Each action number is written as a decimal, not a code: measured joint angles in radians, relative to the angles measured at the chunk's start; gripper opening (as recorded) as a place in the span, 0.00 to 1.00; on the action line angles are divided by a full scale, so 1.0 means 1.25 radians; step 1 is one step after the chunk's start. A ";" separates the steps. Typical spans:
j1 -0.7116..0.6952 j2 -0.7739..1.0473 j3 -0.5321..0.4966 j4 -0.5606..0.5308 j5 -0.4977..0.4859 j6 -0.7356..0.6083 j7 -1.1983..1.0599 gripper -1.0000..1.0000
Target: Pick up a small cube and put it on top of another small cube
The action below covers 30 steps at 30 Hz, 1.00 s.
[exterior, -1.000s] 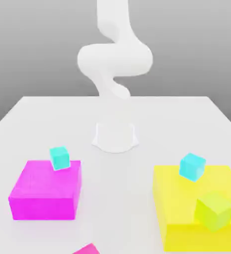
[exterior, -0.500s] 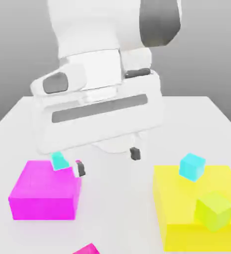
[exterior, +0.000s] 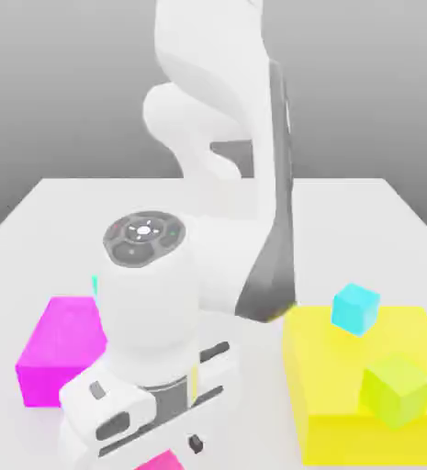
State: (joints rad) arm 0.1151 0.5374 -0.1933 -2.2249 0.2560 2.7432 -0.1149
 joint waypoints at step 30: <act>0.254 -0.323 0.146 -0.064 -0.200 -0.246 -0.148 1.00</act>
State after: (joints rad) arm 0.4323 0.1333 -0.0102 -2.3045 0.0060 2.4354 -0.3001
